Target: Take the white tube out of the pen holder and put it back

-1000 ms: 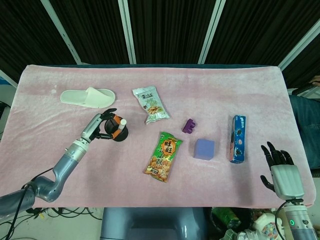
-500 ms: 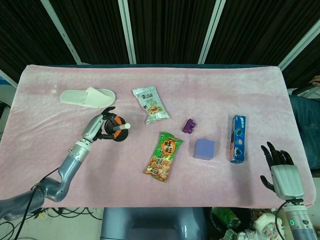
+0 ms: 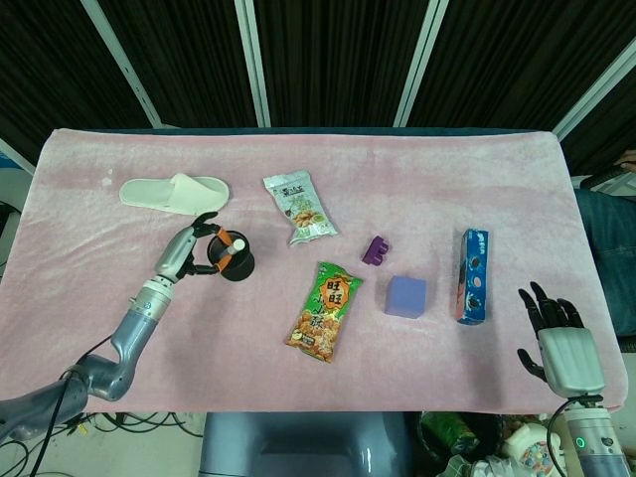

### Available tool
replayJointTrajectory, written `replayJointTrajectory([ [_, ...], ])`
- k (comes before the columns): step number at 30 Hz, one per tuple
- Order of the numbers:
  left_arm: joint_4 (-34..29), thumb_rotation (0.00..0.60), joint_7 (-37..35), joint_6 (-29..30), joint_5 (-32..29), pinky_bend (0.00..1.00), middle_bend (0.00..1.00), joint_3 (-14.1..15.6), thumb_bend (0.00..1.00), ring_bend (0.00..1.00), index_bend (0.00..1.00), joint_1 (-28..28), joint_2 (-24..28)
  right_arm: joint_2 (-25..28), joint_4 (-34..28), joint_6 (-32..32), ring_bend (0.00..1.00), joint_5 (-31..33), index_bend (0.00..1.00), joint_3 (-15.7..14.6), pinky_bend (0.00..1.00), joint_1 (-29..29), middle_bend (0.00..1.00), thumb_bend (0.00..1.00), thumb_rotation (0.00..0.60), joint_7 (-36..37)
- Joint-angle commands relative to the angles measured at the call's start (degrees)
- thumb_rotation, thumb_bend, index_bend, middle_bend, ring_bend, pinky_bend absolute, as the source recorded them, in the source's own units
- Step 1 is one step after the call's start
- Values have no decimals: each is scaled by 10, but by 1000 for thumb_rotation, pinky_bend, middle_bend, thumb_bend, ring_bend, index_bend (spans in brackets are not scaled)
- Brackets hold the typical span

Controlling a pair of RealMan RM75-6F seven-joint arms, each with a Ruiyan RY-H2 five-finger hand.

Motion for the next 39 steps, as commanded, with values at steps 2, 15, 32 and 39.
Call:
replayJointTrajectory([
  [2, 1, 600, -3, -2, 1, 195, 463, 2, 480, 73, 695, 1, 1, 0, 0, 0, 181, 0, 14, 0, 158, 0, 32, 157, 600, 0],
  [15, 4, 600, -8, -18, -5, 182, 449, 1, 478, 63, 684, 0, 5, 0, 0, 0, 181, 0, 14, 0, 158, 0, 32, 158, 600, 0],
  [32, -18, 600, 9, -22, 4, 144, 357, 6, 346, 28, 427, -2, 25, -1, -1, 0, 181, 1, 14, 0, 158, 0, 32, 157, 600, -1],
  [39, -45, 600, 23, -17, 9, 134, 329, 6, 335, 19, 388, -2, 42, -1, -1, 1, 181, 0, 14, 0, 158, 0, 32, 158, 600, -2],
])
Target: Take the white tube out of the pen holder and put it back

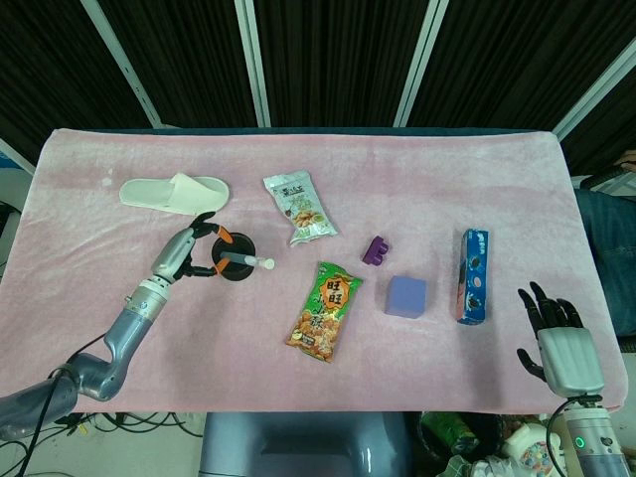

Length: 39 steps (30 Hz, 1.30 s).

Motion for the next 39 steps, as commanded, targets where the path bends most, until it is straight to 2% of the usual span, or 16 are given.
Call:
replayJointTrajectory([
  [1, -10, 600, 7, 1, 3, 132, 325, 1, 334, 17, 383, 0, 8, 0, 0, 0, 181, 0, 14, 0, 158, 0, 32, 157, 600, 0],
  [8, -61, 600, 62, 27, 4, 129, 315, -6, 333, 10, 380, 8, 53, 0, 0, 0, 181, 0, 14, 0, 158, 0, 32, 156, 600, 0],
  [12, -85, 600, 131, 78, 9, 130, 310, -14, 333, 10, 379, 23, 80, 0, 0, 1, 181, 0, 14, 0, 158, 0, 32, 157, 600, -1],
  [16, -104, 600, 281, 131, 16, 129, 264, -12, 311, 10, 340, 43, 117, 0, 1, 2, 181, 1, 14, 1, 158, 0, 32, 157, 600, -1],
  [20, -200, 600, 438, 155, -35, 107, 219, -5, 277, 10, 277, 88, 184, 0, 2, 2, 181, 2, 14, 2, 158, 0, 31, 157, 600, -2],
  [24, -272, 600, 517, 195, -54, 88, 182, 13, 266, 2, 238, 133, 232, 1, 2, 5, 181, 1, 14, 4, 158, 0, 32, 158, 600, -3],
  [30, -365, 600, 497, 250, -62, 69, 129, 58, 234, 0, 173, 223, 308, 2, 6, 17, 179, -2, 13, 10, 157, -2, 31, 157, 600, 7],
  [35, -353, 600, 454, 305, -15, 67, 116, 89, 227, 0, 161, 277, 316, 0, 8, 19, 175, 0, 13, 13, 156, -2, 29, 157, 600, 13],
  [39, -332, 600, 423, 319, 6, 67, 116, 102, 228, 0, 158, 298, 310, -2, 11, 22, 175, -2, 13, 14, 156, -2, 29, 157, 600, 18],
])
